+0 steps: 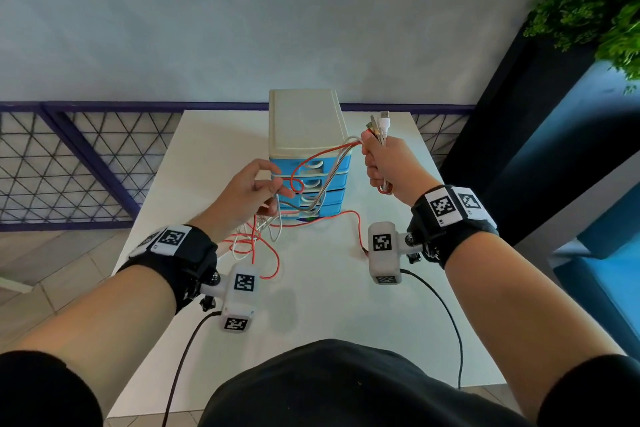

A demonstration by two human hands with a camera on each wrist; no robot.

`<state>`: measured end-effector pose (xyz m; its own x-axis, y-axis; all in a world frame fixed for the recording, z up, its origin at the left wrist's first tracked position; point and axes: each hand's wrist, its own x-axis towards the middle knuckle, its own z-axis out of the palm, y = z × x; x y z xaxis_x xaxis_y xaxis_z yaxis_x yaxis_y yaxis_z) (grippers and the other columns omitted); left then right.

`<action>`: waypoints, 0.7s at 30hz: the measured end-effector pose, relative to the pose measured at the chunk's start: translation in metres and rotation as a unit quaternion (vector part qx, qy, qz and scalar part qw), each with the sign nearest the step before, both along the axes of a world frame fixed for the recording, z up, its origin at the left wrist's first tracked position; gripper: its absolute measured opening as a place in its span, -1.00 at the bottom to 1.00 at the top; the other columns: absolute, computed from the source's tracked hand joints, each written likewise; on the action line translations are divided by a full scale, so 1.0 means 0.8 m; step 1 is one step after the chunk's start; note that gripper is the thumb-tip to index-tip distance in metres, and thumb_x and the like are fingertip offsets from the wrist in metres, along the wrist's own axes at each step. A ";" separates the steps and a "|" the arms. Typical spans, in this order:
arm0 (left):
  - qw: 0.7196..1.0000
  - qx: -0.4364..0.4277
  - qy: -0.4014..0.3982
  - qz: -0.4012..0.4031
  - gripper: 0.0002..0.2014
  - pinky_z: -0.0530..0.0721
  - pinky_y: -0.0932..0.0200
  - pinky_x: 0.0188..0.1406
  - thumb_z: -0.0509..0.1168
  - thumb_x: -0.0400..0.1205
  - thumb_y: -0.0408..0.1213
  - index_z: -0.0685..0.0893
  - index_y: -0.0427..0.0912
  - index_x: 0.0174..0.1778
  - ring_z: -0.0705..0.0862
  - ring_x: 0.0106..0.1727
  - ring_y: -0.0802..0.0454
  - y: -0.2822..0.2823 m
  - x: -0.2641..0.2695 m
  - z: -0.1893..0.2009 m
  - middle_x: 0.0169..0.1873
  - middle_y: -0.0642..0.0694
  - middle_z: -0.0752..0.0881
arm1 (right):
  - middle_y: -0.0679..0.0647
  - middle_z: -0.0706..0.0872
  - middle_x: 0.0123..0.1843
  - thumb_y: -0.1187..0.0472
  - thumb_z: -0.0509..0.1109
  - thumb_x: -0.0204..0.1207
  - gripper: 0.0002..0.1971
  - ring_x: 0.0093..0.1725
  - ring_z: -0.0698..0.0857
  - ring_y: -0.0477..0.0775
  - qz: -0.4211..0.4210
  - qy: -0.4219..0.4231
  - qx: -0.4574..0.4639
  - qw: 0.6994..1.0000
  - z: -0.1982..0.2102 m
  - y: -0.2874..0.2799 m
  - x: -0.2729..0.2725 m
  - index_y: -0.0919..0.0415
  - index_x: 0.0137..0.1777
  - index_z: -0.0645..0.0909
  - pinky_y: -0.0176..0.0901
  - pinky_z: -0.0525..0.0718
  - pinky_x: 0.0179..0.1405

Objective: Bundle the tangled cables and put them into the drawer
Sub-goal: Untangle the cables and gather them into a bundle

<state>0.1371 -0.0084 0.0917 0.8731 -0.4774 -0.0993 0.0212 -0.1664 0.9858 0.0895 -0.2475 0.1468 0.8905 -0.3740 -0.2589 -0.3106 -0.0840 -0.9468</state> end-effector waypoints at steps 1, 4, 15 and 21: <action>1.000 0.001 0.009 -0.007 -0.89 0.71 0.21 -0.41 0.19 0.70 -0.31 0.51 -0.21 0.11 0.60 -0.51 0.05 0.000 0.000 0.000 -0.15 -0.22 0.83 | -0.01 0.43 -0.50 -0.03 0.21 0.67 -0.66 -0.70 0.33 -0.12 -0.001 0.000 0.006 1.000 0.000 0.000 0.000 0.16 -0.26 0.46 -0.31 0.34 -0.69; 0.997 0.055 0.015 -0.044 -0.90 0.76 0.14 -0.27 0.18 0.71 -0.30 0.56 -0.23 -0.02 0.65 -0.41 0.06 -0.002 0.002 -0.004 -0.14 -0.16 0.83 | 0.00 0.42 -0.50 0.00 0.22 0.68 -0.67 -0.71 0.33 -0.14 0.009 -0.008 0.022 1.000 0.002 0.004 -0.003 0.17 -0.27 0.46 -0.33 0.34 -0.71; 0.965 0.220 -0.049 -0.133 -0.66 0.40 0.38 -0.14 0.14 0.71 -0.42 0.55 -0.01 -0.36 0.49 -0.26 0.22 0.003 -0.011 -0.049 -0.35 0.07 0.54 | -0.08 0.34 -0.62 0.01 0.22 0.71 -0.66 -0.71 0.28 -0.16 -0.025 -0.131 0.170 0.976 0.025 0.002 0.000 0.17 -0.27 0.44 -0.35 0.26 -0.75; 0.957 0.274 -0.072 -0.063 -0.65 0.42 0.60 -0.29 0.02 0.77 -0.32 0.52 -0.19 -0.34 0.43 -0.35 0.31 0.016 -0.007 -0.039 -0.40 0.09 0.48 | -0.08 0.34 -0.63 0.02 0.22 0.71 -0.66 -0.72 0.28 -0.15 0.004 -0.115 0.172 0.978 0.016 0.006 -0.008 0.18 -0.26 0.44 -0.35 0.26 -0.76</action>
